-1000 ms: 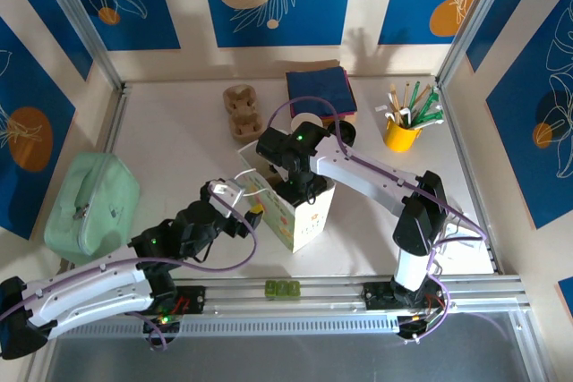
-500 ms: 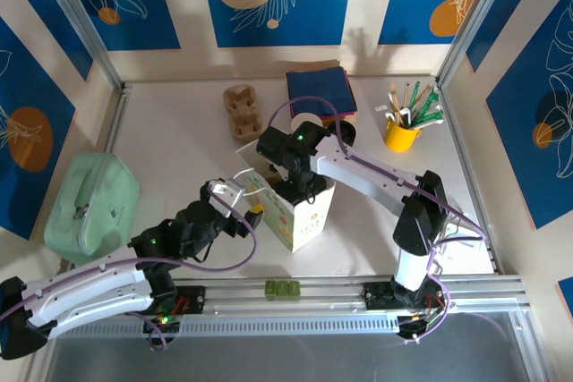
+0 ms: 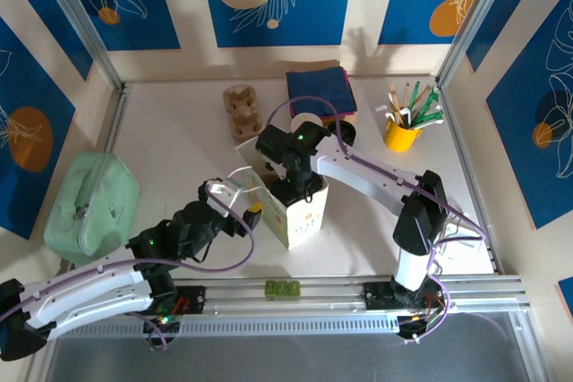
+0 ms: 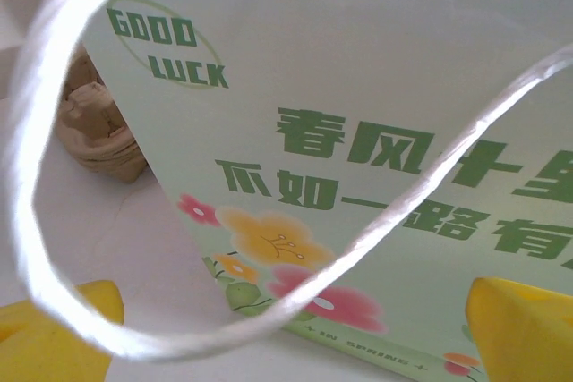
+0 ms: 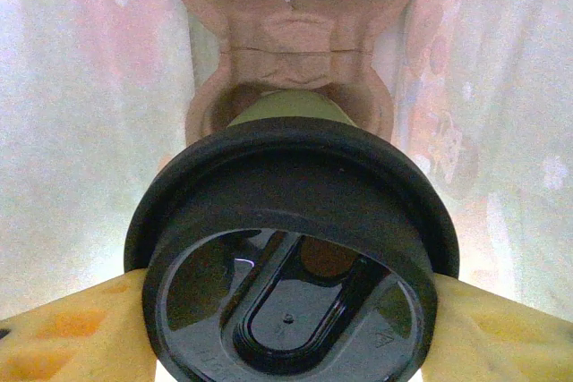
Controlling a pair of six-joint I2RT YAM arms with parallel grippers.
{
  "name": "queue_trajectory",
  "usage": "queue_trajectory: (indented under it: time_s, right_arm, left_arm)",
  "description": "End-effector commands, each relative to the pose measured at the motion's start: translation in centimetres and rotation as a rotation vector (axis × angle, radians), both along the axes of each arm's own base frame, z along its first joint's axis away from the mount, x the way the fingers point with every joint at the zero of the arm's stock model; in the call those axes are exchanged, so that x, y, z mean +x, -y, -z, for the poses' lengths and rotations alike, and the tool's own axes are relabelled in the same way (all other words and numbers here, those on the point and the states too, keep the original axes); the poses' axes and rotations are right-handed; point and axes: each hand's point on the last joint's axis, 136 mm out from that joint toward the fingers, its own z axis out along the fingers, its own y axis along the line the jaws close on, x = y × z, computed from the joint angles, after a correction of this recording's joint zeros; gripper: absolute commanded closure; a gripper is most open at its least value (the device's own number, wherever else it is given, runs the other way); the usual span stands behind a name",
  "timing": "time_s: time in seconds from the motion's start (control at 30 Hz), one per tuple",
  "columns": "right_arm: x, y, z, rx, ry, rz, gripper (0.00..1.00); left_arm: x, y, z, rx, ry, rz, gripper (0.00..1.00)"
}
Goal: Pack the takeout coffee
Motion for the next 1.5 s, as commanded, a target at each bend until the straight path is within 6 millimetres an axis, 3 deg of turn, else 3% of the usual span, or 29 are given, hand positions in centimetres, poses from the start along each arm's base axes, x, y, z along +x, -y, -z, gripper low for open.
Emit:
queue_trajectory:
  time_s: [0.0, 1.47]
  right_arm:
    - [-0.4, 0.0, -0.3, 0.020, -0.012, -0.022, 0.39]
    - [-0.1, 0.3, 1.3, -0.042, -0.030, -0.030, 0.39]
  left_arm:
    - [0.0, -0.3, -0.3, -0.013, 0.012, -0.015, 0.02]
    - [0.0, -0.4, -0.9, -0.010, 0.040, -0.005, 0.02]
